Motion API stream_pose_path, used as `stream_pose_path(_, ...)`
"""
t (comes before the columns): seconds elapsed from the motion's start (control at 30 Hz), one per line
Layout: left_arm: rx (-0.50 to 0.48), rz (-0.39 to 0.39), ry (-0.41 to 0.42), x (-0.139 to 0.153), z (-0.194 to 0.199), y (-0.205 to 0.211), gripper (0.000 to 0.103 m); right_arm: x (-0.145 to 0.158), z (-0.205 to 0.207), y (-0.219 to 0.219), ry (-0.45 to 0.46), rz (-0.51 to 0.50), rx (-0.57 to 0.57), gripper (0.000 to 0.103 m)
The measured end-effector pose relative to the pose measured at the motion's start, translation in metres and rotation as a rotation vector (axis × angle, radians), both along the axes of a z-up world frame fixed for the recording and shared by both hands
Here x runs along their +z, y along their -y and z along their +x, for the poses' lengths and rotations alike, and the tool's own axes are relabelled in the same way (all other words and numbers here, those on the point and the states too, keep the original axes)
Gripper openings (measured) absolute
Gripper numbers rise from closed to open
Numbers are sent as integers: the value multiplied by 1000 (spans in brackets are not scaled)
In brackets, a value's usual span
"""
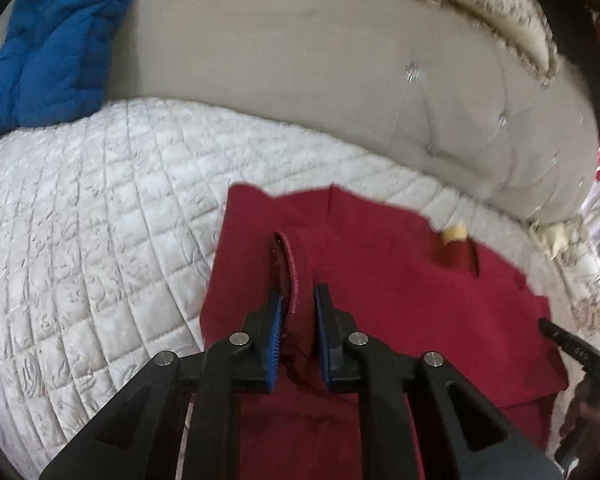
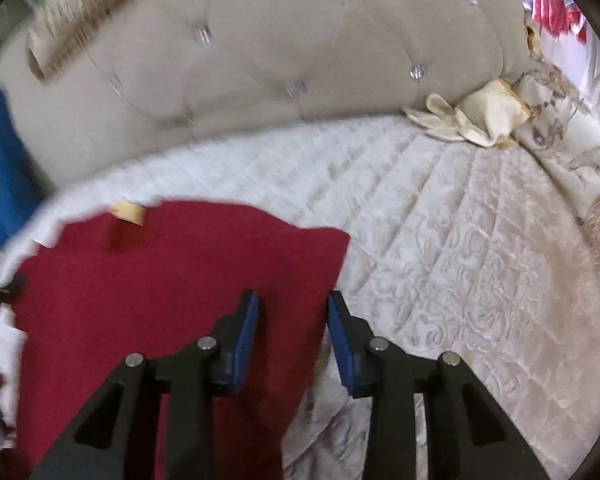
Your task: Fold small clothes
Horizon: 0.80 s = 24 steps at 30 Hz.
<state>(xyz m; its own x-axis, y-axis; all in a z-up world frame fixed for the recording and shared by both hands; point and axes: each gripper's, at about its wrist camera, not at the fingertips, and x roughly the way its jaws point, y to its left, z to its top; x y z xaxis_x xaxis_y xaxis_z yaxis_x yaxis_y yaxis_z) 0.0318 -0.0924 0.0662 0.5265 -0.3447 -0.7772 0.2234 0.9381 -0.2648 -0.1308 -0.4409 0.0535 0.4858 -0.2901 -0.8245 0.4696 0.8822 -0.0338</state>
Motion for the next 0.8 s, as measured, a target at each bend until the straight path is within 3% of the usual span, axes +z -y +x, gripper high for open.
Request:
stream_pose_path(0.17,-4,25,6,0,-6,0,4,25,-40,-17,96,101,49,39)
stream_pose_path(0.3,5,12,-16,-1,-9,-4,8,-6,-64,-31,-66,86,75,40)
stream_pose_path(0.53,-42,32,25,18,-29,-14,13,23,-111,-37,70,154,11,43)
stream_pose_path(0.63,-48,28,62,30,-42,-24,17,33,-124,-55,78,161,16,55)
stream_pose_path(0.8,-94,34,73,39,-68,-37,23,64,-161,-78,150,205,29,64)
